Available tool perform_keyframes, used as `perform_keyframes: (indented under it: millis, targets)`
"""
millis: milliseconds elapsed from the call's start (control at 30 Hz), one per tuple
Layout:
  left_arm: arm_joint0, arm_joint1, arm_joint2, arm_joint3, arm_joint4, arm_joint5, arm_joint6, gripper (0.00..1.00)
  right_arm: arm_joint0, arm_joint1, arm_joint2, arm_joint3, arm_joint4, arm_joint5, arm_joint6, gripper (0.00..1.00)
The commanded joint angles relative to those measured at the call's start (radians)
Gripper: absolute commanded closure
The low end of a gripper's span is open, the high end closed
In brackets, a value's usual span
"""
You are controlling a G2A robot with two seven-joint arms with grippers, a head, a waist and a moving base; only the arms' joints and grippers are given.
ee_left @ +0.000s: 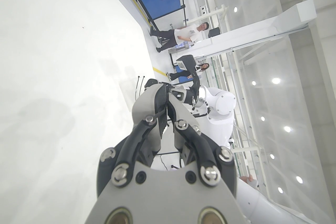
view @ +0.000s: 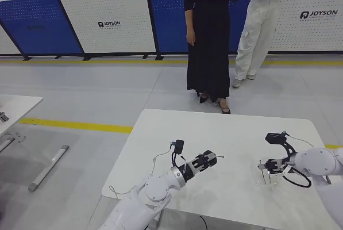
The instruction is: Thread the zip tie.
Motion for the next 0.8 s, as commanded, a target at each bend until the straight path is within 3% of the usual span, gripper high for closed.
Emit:
perform_keyframes:
  millis: [0, 100, 400, 767]
  targets:
    - [0.000, 0.000, 0.000, 0.000, 0.000, 0.000, 0.000, 1.00, 0.009, -0.003, -0.014, 0.010, -0.004, 0.002, 0.003, 0.71]
    - [0.000, 0.000, 0.000, 0.000, 0.000, 0.000, 0.000, 1.00, 0.024, -0.009, -0.037, 0.026, -0.005, 0.003, 0.008, 0.75]
    - [0.000, 0.000, 0.000, 0.000, 0.000, 0.000, 0.000, 1.00, 0.060, -0.021, -0.083, 0.076, -0.015, 0.016, 0.014, 0.71]
    - [0.000, 0.000, 0.000, 0.000, 0.000, 0.000, 0.000, 1.00, 0.101, -0.040, -0.140, 0.141, -0.018, 0.021, 0.017, 0.77]
